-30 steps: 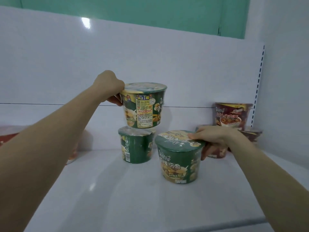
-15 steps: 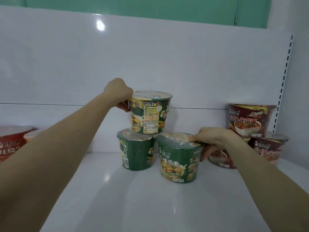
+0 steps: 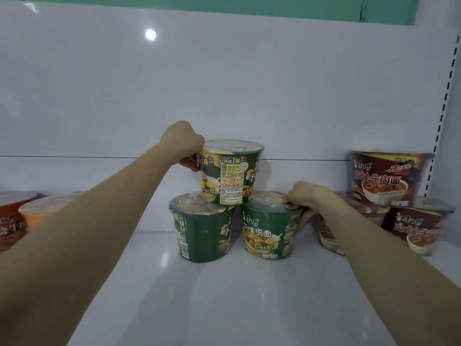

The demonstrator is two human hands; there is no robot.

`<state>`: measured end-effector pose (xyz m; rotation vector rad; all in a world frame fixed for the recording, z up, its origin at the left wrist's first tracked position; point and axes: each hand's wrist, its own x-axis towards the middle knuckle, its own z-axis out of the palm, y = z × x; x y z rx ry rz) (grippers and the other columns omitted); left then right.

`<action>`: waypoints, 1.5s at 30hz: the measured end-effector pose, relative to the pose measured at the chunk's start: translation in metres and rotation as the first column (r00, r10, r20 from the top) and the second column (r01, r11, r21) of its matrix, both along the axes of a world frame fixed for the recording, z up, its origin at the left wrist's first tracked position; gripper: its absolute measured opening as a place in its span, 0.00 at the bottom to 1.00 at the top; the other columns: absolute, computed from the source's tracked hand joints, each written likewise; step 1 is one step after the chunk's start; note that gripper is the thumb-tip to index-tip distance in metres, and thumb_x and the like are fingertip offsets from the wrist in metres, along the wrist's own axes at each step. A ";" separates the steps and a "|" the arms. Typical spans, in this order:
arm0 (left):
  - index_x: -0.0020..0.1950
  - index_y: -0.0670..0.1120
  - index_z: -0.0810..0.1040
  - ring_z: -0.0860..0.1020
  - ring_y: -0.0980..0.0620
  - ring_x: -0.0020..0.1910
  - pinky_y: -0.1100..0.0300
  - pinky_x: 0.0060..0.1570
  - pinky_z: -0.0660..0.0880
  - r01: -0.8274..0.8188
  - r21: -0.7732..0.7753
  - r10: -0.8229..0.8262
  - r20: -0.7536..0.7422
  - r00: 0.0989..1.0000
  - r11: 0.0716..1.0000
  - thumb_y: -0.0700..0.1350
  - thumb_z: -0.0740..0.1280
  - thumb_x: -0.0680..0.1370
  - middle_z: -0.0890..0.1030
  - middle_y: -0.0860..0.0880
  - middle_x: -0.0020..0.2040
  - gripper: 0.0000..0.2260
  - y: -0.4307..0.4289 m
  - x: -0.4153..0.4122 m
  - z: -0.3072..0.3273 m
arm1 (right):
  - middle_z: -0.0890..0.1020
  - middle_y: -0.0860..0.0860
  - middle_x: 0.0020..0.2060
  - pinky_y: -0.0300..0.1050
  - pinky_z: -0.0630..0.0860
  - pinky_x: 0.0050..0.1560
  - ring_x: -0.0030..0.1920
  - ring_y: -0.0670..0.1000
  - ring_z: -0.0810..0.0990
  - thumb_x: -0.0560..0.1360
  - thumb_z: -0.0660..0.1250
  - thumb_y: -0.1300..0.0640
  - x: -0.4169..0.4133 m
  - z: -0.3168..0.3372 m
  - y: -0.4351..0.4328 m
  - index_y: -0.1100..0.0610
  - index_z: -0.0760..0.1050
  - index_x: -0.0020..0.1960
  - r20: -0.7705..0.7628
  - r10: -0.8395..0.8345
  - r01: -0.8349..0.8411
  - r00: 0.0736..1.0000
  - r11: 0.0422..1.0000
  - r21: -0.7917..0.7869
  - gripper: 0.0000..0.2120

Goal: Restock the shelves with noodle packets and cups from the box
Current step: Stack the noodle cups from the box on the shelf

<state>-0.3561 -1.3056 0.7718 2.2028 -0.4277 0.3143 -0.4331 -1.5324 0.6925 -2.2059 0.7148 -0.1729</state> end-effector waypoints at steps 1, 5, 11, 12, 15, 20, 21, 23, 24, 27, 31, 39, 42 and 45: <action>0.38 0.35 0.73 0.82 0.43 0.31 0.56 0.36 0.78 0.004 0.001 -0.004 -0.005 1.000 1.000 0.36 0.57 0.74 0.81 0.38 0.33 0.09 -0.002 0.002 -0.001 | 0.77 0.63 0.31 0.52 0.80 0.32 0.23 0.60 0.79 0.75 0.60 0.65 0.000 0.000 0.000 0.66 0.69 0.38 -0.004 -0.007 0.007 1.000 1.000 0.014 0.08; 0.38 0.35 0.74 0.82 0.43 0.30 0.59 0.31 0.77 0.015 0.008 -0.015 -0.026 1.000 1.000 0.36 0.56 0.73 0.82 0.38 0.33 0.09 -0.009 0.007 -0.003 | 0.78 0.62 0.33 0.57 0.79 0.44 0.34 0.63 0.81 0.72 0.62 0.65 0.002 0.001 0.002 0.66 0.70 0.38 0.042 -0.008 0.009 0.999 1.000 -0.014 0.06; 0.34 0.37 0.73 0.79 0.48 0.23 0.61 0.29 0.75 0.009 0.020 -0.008 -0.057 0.998 1.000 0.36 0.56 0.73 0.81 0.41 0.27 0.10 -0.019 0.008 -0.003 | 0.76 0.61 0.31 0.46 0.76 0.24 0.24 0.58 0.77 0.74 0.62 0.64 -0.003 0.001 0.004 0.65 0.69 0.36 0.043 -0.016 0.016 0.999 1.000 0.015 0.08; 0.34 0.37 0.73 0.79 0.49 0.22 0.62 0.28 0.75 0.015 0.028 -0.013 -0.063 0.998 0.999 0.36 0.56 0.73 0.81 0.41 0.28 0.10 -0.021 0.008 -0.004 | 0.76 0.61 0.31 0.45 0.75 0.23 0.21 0.57 0.76 0.74 0.62 0.64 -0.004 0.001 0.005 0.65 0.69 0.36 0.043 -0.017 0.017 0.999 1.000 0.020 0.09; 0.34 0.37 0.73 0.79 0.49 0.21 0.63 0.25 0.74 0.013 0.055 -0.009 -0.065 0.998 0.998 0.36 0.56 0.73 0.81 0.41 0.27 0.11 -0.025 0.006 -0.003 | 0.75 0.61 0.30 0.43 0.74 0.19 0.15 0.54 0.74 0.75 0.62 0.64 -0.008 0.001 0.007 0.65 0.68 0.36 0.055 -0.027 0.025 0.998 0.998 0.051 0.10; 0.35 0.37 0.73 0.79 0.49 0.22 0.66 0.23 0.73 0.001 0.094 0.005 -0.055 0.998 0.996 0.37 0.55 0.73 0.82 0.40 0.28 0.11 -0.026 0.001 0.003 | 0.76 0.59 0.29 0.41 0.73 0.19 0.16 0.53 0.74 0.75 0.62 0.62 -0.009 0.000 0.006 0.64 0.68 0.35 0.064 -0.034 0.034 0.997 0.999 0.005 0.11; 0.35 0.37 0.73 0.79 0.49 0.22 0.66 0.23 0.73 0.002 0.096 0.004 -0.057 0.998 0.995 0.37 0.55 0.72 0.81 0.40 0.28 0.10 -0.027 0.000 0.004 | 0.76 0.59 0.29 0.41 0.73 0.18 0.16 0.53 0.74 0.75 0.62 0.62 -0.010 0.001 0.007 0.64 0.68 0.35 0.060 -0.033 0.033 0.998 0.999 0.002 0.11; 0.36 0.37 0.74 0.79 0.48 0.23 0.65 0.24 0.73 0.000 0.092 0.006 -0.065 0.998 0.996 0.37 0.55 0.72 0.82 0.40 0.30 0.10 -0.026 -0.002 0.003 | 0.75 0.59 0.30 0.39 0.70 0.16 0.14 0.53 0.73 0.76 0.62 0.63 -0.013 0.002 0.008 0.64 0.68 0.36 0.054 -0.036 0.032 0.998 0.997 0.067 0.11; 0.36 0.37 0.74 0.80 0.48 0.24 0.65 0.24 0.73 -0.003 0.085 0.009 -0.072 0.997 0.996 0.37 0.55 0.73 0.82 0.39 0.31 0.10 -0.025 -0.002 0.001 | 0.74 0.59 0.30 0.38 0.69 0.15 0.13 0.53 0.72 0.76 0.62 0.63 -0.014 0.002 0.008 0.64 0.67 0.36 0.055 -0.036 0.030 0.998 0.994 0.108 0.11; 0.38 0.36 0.73 0.80 0.47 0.26 0.65 0.24 0.73 -0.002 0.014 0.003 -0.074 0.997 1.000 0.39 0.54 0.74 0.82 0.39 0.33 0.11 -0.021 -0.002 -0.005 | 0.74 0.57 0.30 0.37 0.68 0.15 0.13 0.52 0.72 0.77 0.62 0.62 -0.017 0.001 0.009 0.63 0.67 0.36 0.058 -0.038 0.030 0.998 0.991 0.132 0.11; 0.43 0.35 0.73 0.80 0.46 0.25 0.62 0.26 0.75 0.000 -0.117 0.003 0.026 1.000 0.993 0.42 0.52 0.77 0.81 0.39 0.34 0.14 -0.013 -0.004 -0.016 | 0.77 0.57 0.36 0.45 0.79 0.26 0.32 0.57 0.79 0.78 0.62 0.54 -0.013 -0.003 0.007 0.65 0.71 0.42 0.126 -0.026 0.024 0.992 1.000 0.018 0.14; 0.35 0.39 0.71 0.72 0.41 0.33 0.57 0.34 0.65 -0.305 0.089 0.197 0.586 0.786 0.948 0.49 0.52 0.81 0.73 0.43 0.30 0.20 0.011 -0.044 -0.051 | 0.72 0.58 0.38 0.42 0.69 0.34 0.39 0.57 0.73 0.80 0.56 0.52 -0.032 0.006 0.013 0.62 0.66 0.36 0.166 0.082 -0.029 0.983 0.953 -0.300 0.17; 0.46 0.41 0.76 0.75 0.40 0.37 0.56 0.36 0.67 -0.324 0.191 0.119 0.668 0.735 0.927 0.53 0.52 0.81 0.80 0.42 0.38 0.19 0.017 -0.072 -0.070 | 0.76 0.61 0.41 0.45 0.69 0.41 0.47 0.59 0.74 0.79 0.57 0.55 -0.044 0.012 0.022 0.65 0.72 0.42 0.240 0.118 -0.016 0.964 0.921 -0.389 0.15; 0.53 0.45 0.75 0.78 0.40 0.45 0.55 0.39 0.66 -0.309 0.363 -0.004 0.655 0.756 0.879 0.56 0.52 0.80 0.82 0.44 0.46 0.19 0.017 -0.104 -0.090 | 0.77 0.63 0.58 0.48 0.70 0.56 0.58 0.61 0.74 0.78 0.58 0.56 -0.059 0.015 0.033 0.69 0.73 0.58 0.301 0.156 0.005 0.941 0.881 -0.473 0.17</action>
